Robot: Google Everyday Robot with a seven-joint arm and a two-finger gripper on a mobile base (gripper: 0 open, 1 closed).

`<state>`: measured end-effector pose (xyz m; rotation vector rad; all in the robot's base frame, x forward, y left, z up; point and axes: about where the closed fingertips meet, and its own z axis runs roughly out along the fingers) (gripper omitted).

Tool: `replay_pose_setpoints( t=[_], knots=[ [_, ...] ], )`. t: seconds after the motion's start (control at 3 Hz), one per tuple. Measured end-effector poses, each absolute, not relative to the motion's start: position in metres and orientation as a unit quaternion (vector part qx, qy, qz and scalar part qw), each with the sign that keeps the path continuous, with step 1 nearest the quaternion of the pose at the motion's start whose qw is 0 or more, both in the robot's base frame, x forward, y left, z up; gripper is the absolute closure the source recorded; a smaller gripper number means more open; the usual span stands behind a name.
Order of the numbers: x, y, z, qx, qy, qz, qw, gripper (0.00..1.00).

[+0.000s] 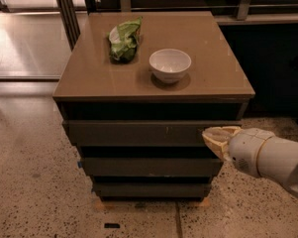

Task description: Open top drawer

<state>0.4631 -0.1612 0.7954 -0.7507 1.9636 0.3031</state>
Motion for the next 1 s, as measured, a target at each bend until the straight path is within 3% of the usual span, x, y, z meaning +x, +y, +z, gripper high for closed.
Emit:
replay_pose_setpoints(
  t=[0.33, 1.0],
  knots=[
    [0.4824, -0.1626, 0.7862, -0.285, 0.796, 0.103, 0.524, 1.0],
    [0.4835, -0.1617, 0.7909, -0.287, 0.797, 0.098, 0.523, 1.0]
  ],
)
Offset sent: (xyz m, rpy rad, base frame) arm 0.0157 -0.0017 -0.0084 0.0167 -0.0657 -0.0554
